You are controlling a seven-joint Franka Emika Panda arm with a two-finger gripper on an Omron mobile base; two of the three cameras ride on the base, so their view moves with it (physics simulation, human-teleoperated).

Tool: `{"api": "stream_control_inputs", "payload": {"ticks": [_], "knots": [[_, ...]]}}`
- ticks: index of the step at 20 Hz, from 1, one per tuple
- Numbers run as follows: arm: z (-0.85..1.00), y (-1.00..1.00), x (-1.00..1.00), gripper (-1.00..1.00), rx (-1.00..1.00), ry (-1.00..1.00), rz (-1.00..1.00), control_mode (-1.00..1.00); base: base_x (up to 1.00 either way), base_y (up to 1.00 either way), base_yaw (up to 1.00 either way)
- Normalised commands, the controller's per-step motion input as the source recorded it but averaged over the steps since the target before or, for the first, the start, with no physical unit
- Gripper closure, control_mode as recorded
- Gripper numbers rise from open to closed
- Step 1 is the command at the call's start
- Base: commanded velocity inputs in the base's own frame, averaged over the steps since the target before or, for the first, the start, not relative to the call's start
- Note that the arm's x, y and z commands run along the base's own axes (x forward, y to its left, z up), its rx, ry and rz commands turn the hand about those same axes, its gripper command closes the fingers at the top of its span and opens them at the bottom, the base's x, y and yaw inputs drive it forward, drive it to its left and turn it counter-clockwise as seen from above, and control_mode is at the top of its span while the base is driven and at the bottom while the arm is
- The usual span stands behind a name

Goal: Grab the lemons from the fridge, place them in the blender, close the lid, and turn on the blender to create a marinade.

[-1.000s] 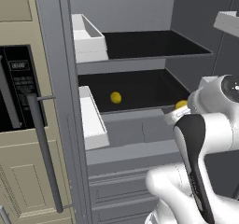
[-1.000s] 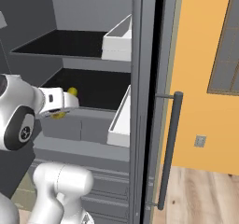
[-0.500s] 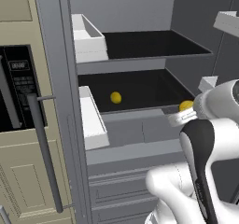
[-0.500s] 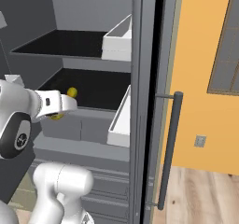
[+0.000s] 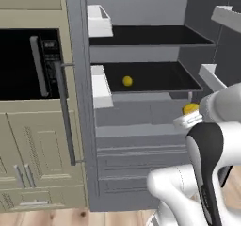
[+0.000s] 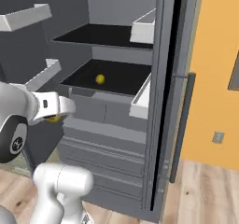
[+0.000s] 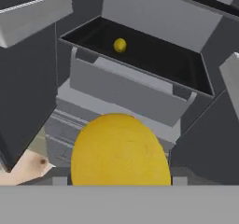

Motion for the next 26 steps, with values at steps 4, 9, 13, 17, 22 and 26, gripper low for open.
{"api": "stream_control_inputs", "payload": {"ticks": [4, 9, 13, 17, 22, 26], "knots": [[0.00, 0.00, 0.00, 1.00, 0.00, 0.00, 0.00, 1.00, -0.84, 0.00, 0.85], [0.00, 0.00, 0.00, 1.00, 0.00, 0.00, 0.00, 1.00, -0.27, 0.00, 1.00], [0.00, 0.00, 0.00, 1.00, 0.00, 0.00, 0.00, 1.00, -0.10, 0.00, 1.00], [0.00, 0.00, 0.00, 1.00, 0.00, 0.00, 0.00, 1.00, -0.05, 0.00, 1.00], [0.00, 0.00, 0.00, 1.00, 0.00, 0.00, 0.00, 1.00, -0.01, 0.05, 1.00], [0.00, 0.00, 0.00, 1.00, 0.00, 0.00, 0.00, 1.00, 0.00, 0.11, 1.00]]}}
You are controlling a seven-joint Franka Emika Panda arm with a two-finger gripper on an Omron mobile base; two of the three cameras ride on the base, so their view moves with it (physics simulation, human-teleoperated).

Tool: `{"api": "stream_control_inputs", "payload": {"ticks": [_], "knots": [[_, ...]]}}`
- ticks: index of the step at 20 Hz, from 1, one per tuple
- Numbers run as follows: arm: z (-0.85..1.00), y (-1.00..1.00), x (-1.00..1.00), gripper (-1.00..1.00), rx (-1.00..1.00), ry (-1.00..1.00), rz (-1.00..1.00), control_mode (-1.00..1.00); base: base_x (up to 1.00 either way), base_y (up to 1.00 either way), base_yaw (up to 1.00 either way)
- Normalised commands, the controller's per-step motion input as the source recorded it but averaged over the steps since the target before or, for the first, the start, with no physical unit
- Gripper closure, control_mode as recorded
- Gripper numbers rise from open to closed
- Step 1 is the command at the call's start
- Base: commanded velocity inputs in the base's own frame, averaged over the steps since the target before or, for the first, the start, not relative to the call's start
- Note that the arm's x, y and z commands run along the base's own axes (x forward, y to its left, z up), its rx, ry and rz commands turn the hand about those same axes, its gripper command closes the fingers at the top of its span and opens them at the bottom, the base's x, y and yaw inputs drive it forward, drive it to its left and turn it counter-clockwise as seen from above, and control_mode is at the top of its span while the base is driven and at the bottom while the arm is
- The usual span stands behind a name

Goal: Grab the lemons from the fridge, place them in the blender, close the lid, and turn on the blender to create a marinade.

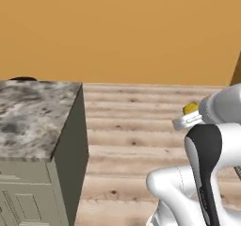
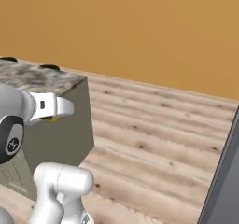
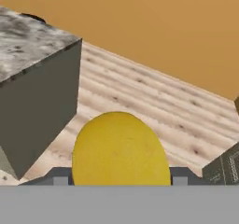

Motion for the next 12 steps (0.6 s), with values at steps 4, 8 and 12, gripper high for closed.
{"api": "stream_control_inputs", "payload": {"ticks": [4, 8, 12], "knots": [[0.00, 0.00, 0.00, 1.00, 0.00, 0.00, 0.00, 1.00, 0.02, 0.13, 0.97], [0.00, 0.00, 0.00, 1.00, 0.00, 0.00, 0.00, 1.00, 0.27, 0.13, 0.88], [0.00, 0.00, 0.00, 1.00, 0.00, 0.00, 0.00, 1.00, 0.48, 0.17, 0.79]]}}
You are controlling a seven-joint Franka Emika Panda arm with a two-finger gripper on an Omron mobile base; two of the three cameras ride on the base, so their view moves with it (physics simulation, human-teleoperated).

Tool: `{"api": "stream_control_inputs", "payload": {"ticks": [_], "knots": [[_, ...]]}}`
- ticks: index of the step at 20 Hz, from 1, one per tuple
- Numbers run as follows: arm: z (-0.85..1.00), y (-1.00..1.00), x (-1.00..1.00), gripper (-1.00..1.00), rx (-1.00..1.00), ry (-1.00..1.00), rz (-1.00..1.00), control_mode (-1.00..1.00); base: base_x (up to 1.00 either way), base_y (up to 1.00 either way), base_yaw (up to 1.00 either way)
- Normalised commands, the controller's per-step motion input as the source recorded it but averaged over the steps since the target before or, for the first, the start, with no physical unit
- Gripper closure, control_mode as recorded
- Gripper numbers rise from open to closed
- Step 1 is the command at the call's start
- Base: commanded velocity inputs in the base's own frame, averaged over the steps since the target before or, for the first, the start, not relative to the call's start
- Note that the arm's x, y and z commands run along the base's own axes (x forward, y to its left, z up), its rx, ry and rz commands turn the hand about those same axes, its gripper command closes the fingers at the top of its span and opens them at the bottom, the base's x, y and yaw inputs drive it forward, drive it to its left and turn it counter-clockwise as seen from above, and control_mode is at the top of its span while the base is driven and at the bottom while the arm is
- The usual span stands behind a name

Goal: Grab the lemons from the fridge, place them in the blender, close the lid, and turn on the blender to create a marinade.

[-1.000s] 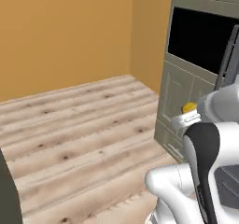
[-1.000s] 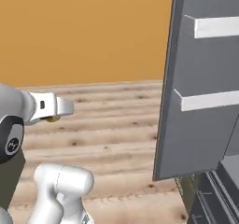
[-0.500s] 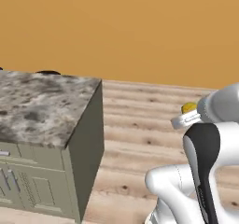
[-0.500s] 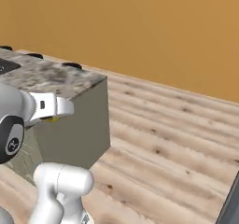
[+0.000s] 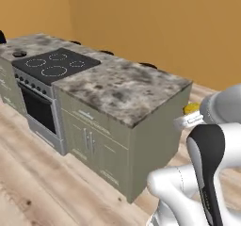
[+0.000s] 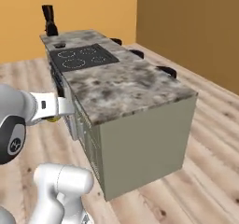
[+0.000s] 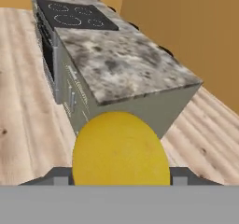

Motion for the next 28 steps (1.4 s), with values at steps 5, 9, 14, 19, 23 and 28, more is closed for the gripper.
{"api": "stream_control_inputs", "payload": {"ticks": [5, 9, 14, 19, 23, 28], "knots": [[0.00, 0.00, 0.00, 1.00, 0.00, 0.00, 0.00, 1.00, 0.57, 0.35, 0.73], [0.00, 0.00, 0.00, 1.00, 0.00, 0.00, 0.00, 1.00, 0.95, 0.86, 0.44], [0.00, 0.00, 0.00, 1.00, 0.00, 0.00, 0.00, 1.00, 1.00, 1.00, 0.25], [0.00, 0.00, 0.00, 1.00, 0.00, 0.00, 0.00, 1.00, 1.00, 1.00, 0.02], [0.00, 0.00, 0.00, 1.00, 0.00, 0.00, 0.00, 1.00, 1.00, 1.00, -0.13], [0.00, 0.00, 0.00, 1.00, 0.00, 0.00, 0.00, 1.00, 1.00, 1.00, -0.30]]}}
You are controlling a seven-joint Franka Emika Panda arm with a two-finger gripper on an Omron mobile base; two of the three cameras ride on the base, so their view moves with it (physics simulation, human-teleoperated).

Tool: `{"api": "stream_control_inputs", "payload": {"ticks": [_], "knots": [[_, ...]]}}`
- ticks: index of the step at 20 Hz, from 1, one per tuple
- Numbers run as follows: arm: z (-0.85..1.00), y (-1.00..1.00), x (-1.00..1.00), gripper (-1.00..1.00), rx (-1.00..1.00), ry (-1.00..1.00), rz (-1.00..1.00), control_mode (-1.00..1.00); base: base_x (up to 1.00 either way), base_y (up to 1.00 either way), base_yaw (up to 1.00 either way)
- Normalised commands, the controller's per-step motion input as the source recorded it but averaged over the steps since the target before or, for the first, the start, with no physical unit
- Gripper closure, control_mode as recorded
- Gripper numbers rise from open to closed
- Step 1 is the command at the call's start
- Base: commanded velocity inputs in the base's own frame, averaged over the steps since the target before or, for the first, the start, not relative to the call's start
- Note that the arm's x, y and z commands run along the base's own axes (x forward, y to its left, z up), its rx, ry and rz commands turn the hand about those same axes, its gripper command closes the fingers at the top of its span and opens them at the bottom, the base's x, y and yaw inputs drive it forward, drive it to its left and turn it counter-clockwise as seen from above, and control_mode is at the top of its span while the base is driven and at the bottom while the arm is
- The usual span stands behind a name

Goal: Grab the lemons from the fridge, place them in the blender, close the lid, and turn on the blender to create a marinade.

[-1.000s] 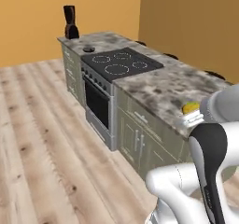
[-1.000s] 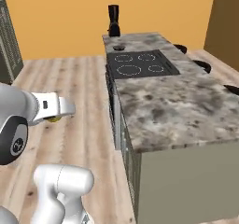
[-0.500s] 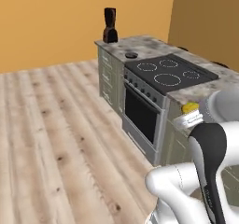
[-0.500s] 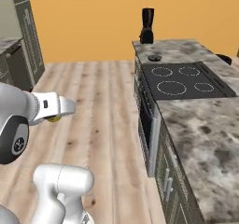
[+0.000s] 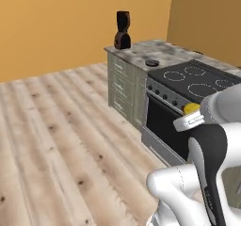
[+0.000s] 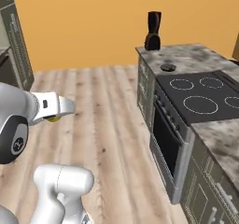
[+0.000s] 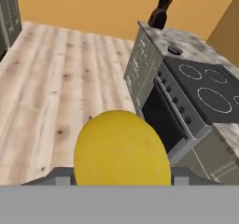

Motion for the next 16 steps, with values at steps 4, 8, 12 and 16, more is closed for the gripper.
{"api": "stream_control_inputs", "payload": {"ticks": [4, 8, 12, 16], "knots": [[0.00, 0.00, 0.00, 1.00, 0.00, 0.00, 0.00, 1.00, 1.00, 1.00, -0.36], [0.00, 0.00, 0.00, 1.00, 0.00, 0.00, 0.00, 1.00, 1.00, 1.00, -0.41], [0.00, 0.00, 0.00, 1.00, 0.00, 0.00, 0.00, 1.00, 1.00, 1.00, -0.42], [0.00, 0.00, 0.00, 1.00, 0.00, 0.00, 0.00, 1.00, 1.00, 1.00, -0.43]]}}
